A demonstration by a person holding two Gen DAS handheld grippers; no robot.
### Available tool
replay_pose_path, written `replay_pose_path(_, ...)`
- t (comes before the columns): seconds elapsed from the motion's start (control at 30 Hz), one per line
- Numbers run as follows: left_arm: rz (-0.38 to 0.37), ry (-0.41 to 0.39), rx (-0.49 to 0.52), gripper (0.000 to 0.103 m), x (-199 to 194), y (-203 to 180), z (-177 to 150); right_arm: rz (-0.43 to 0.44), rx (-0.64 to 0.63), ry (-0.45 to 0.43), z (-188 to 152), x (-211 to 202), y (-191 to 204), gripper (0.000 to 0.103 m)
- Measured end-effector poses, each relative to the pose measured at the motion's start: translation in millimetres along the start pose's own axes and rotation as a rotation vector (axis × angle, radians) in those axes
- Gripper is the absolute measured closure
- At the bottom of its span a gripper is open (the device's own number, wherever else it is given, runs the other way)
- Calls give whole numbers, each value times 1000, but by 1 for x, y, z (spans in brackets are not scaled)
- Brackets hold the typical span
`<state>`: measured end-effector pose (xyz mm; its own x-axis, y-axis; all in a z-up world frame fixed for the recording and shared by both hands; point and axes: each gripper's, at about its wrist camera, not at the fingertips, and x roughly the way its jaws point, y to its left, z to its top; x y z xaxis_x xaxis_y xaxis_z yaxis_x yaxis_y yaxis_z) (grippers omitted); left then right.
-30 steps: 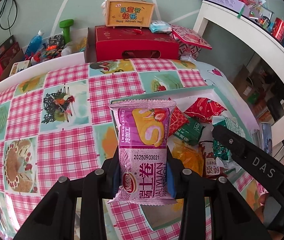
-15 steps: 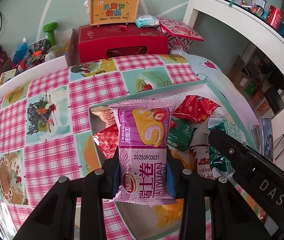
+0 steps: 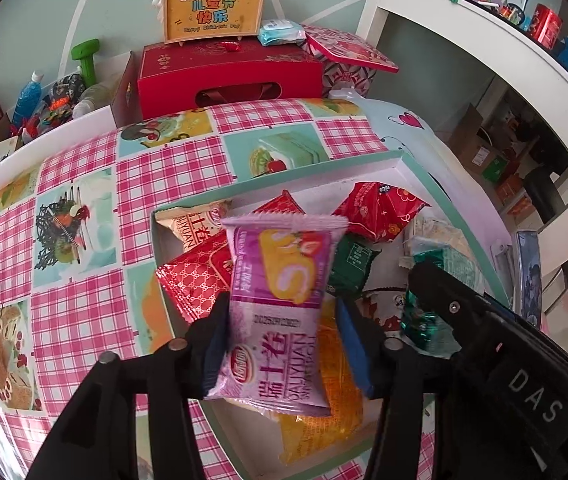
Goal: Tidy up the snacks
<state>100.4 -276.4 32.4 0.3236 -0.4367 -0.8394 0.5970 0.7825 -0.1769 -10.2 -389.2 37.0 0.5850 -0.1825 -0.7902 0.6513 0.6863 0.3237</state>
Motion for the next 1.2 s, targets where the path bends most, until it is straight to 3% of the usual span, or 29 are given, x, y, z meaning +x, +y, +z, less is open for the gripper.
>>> replay_pose_path(0.57,-26,-21,-111,47,-23,36,-2,-39,-20,12,-2,3,4,49)
replay_pose_path(0.63,-30,-25,-120,46,-26,39,-2,-41,-27,19,-2,5,5,47)
replay_pose_path(0.77,-20,-35,-145,34,-30,46,-2,-47,-41,27,-3,7,7,37)
replay_pose_path(0.83,16,-38,-165,33,-31,51,-1,-51,-51,29,-3,8,9,32)
replay_pose_path(0.97,133,-38,-187,17,-29,63,-3,-64,-81,39,-5,13,13,16)
replay_pose_path(1.07,223,-30,-195,17,-24,72,-5,-71,-98,41,-5,15,16,13)
replay_pose_path(1.2,263,-18,-244,13,-21,86,-8,-79,-120,34,-6,15,20,0)
